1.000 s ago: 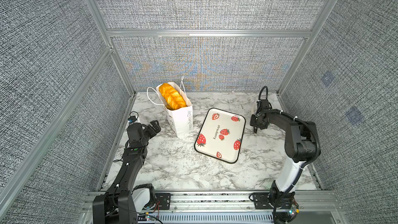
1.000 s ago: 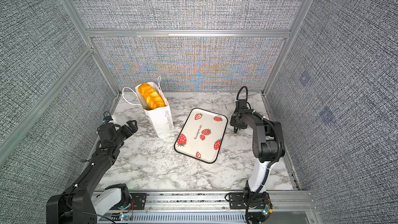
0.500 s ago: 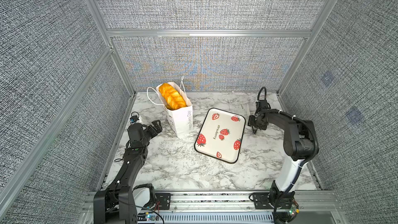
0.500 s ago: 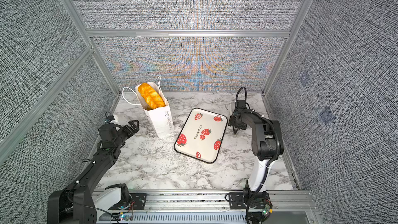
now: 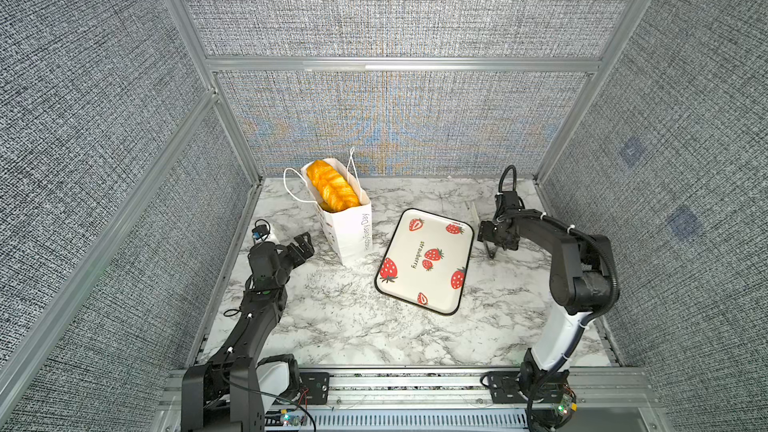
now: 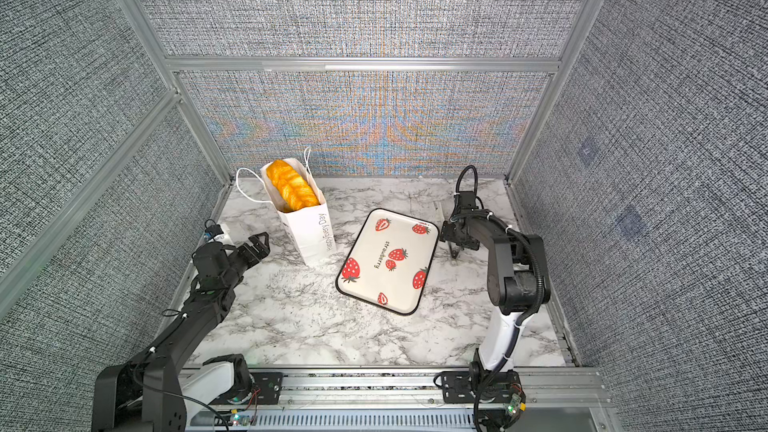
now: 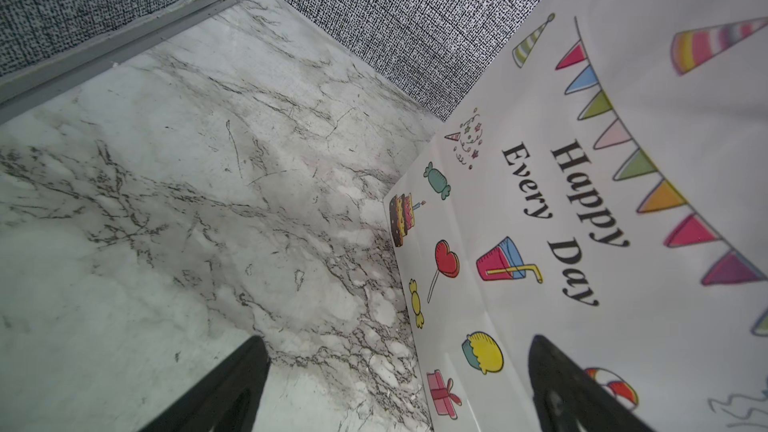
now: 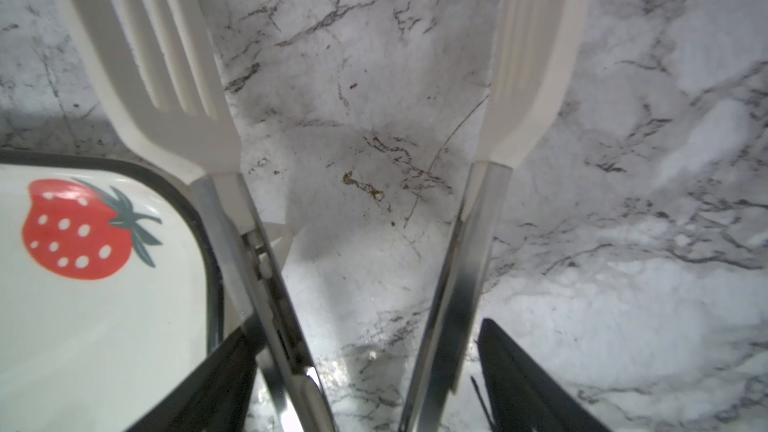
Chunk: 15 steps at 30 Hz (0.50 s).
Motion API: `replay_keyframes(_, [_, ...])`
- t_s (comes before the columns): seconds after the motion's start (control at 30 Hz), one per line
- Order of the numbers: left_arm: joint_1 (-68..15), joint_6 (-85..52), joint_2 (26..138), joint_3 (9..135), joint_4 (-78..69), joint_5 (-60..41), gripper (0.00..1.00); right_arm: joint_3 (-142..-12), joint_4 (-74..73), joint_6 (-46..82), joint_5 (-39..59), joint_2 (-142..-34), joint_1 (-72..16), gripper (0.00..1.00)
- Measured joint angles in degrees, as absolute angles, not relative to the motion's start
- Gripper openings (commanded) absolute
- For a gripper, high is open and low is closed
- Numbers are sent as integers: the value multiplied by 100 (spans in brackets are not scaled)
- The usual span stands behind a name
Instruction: Place the fake bread into the paper bag
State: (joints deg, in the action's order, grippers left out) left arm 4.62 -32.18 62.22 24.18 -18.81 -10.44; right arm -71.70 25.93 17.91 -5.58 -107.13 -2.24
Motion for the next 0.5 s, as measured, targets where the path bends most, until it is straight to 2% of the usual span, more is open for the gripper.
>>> replay_keyframes(0.37, [-180,-2849,6272,2718,-1966,-139,99,-6617,2163,1741,-543,-9378,-239,87])
replay_keyframes(0.5, [-454,-2615,6368,2512,-2427,314,99,-6226,1741,1721,-650,-8971,-255,86])
